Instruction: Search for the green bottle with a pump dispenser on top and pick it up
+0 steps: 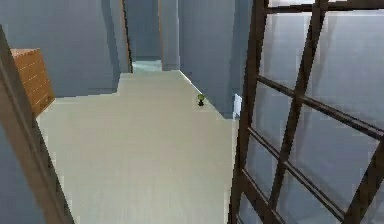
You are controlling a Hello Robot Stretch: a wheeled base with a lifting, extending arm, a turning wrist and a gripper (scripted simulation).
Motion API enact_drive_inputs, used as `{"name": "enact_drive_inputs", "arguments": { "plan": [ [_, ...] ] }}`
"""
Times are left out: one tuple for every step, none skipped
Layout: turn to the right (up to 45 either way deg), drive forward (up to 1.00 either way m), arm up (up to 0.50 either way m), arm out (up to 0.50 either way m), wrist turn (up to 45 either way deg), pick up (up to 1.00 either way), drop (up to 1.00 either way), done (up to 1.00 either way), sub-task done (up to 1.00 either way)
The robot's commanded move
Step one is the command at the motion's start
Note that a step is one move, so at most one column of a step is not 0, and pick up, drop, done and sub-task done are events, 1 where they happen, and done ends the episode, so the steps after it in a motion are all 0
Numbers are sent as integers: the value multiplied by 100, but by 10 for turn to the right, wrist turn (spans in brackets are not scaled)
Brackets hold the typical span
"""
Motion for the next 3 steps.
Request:
{"name": "enact_drive_inputs", "arguments": {
  "plan": [
    [-120, 0, 0, 0, 0, 0, 0, 0, 0],
    [0, 100, 0, 0, 0, 0, 0, 0, 0],
    [0, 100, 0, 0, 0, 0, 0, 0, 0]
  ]
}}
